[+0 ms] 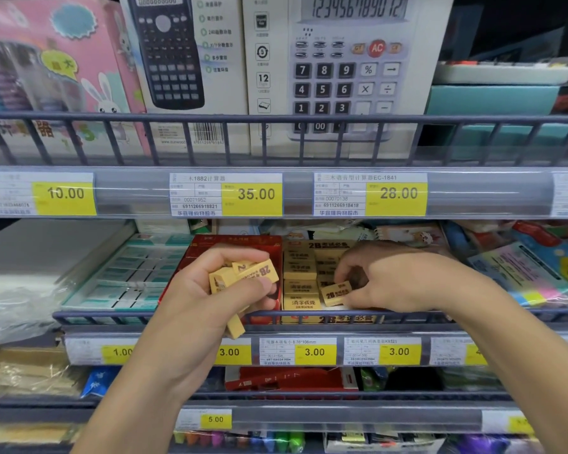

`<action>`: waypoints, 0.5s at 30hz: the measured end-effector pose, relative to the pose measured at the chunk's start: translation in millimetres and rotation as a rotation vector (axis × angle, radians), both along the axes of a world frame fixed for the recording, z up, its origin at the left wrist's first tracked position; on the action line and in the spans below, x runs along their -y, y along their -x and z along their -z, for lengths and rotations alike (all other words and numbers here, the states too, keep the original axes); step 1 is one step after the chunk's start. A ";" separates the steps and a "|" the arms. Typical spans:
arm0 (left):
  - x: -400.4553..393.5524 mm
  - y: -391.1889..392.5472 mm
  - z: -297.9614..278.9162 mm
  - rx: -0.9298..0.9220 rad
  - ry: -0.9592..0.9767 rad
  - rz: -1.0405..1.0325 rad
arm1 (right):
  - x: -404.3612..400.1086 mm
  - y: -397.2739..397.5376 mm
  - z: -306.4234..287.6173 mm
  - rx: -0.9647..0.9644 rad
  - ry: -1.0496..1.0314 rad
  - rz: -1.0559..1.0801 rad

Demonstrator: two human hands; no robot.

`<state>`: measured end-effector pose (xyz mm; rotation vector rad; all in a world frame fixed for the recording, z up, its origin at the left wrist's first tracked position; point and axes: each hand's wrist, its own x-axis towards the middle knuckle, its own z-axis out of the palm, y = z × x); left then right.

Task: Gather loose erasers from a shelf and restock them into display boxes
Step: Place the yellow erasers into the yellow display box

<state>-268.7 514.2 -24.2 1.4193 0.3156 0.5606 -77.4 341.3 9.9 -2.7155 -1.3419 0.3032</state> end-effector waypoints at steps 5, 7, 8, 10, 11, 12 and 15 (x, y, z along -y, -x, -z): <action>-1.9 -0.8 1.6 0.009 -0.008 0.007 | -6.4 -2.9 0.8 -0.062 -0.011 -0.028; -3.3 -1.4 4.0 0.011 -0.014 0.016 | -7.4 -4.0 5.1 -0.060 -0.038 -0.039; -4.0 -2.2 5.6 0.014 -0.014 0.023 | -7.8 -4.8 7.7 -0.057 -0.059 -0.046; -4.7 -3.2 8.0 0.020 -0.016 0.040 | -8.4 -6.4 11.8 -0.060 -0.100 -0.065; -4.5 -3.6 8.7 0.020 -0.017 0.046 | -8.2 -6.5 12.6 -0.067 -0.112 -0.072; -4.1 -4.2 9.2 0.016 -0.021 0.050 | -7.6 -6.7 13.1 -0.075 -0.119 -0.076; -3.0 -6.1 10.4 0.010 -0.025 0.056 | -0.5 -4.5 11.9 -0.034 -0.141 -0.078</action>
